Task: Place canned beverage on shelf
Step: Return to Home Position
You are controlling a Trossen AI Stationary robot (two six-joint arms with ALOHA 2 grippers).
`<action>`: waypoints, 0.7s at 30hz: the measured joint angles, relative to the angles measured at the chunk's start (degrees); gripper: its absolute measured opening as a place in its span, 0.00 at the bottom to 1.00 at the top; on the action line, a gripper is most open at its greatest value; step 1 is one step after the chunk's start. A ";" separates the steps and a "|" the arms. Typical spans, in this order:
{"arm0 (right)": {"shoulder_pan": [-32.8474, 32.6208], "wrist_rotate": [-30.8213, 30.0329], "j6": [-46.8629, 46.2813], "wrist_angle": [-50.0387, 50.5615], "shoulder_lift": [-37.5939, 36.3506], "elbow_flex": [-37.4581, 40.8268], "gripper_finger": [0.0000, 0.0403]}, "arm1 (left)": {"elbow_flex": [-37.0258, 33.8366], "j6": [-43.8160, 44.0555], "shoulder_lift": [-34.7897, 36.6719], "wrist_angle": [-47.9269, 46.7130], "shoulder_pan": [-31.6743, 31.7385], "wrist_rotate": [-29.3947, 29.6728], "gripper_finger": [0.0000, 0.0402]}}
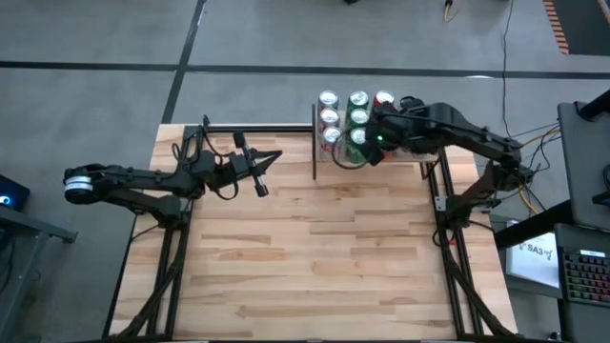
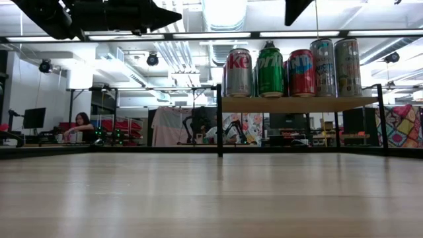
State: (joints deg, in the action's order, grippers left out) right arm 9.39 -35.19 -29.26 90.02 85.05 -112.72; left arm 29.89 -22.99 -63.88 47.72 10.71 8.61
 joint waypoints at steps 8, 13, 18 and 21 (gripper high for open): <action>-2.05 -3.85 2.69 -7.77 -8.68 13.33 0.03 | 0.51 1.98 0.00 -0.84 0.02 -0.01 0.00; -2.28 -3.68 6.62 -16.79 -14.56 22.27 0.03 | 0.52 3.61 0.00 -0.82 -0.01 -0.01 0.00; -2.28 -3.43 11.14 -26.23 -19.71 29.49 0.03 | 0.50 8.05 0.00 -1.69 0.00 -0.01 0.00; -2.28 -3.42 13.78 -31.63 -22.31 32.81 0.03 | 0.50 11.76 0.00 -3.17 0.00 -0.01 0.00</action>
State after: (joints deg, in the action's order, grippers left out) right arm 7.11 -38.61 -15.48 58.39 62.74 -79.91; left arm 30.39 -11.23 -63.88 44.55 10.71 8.60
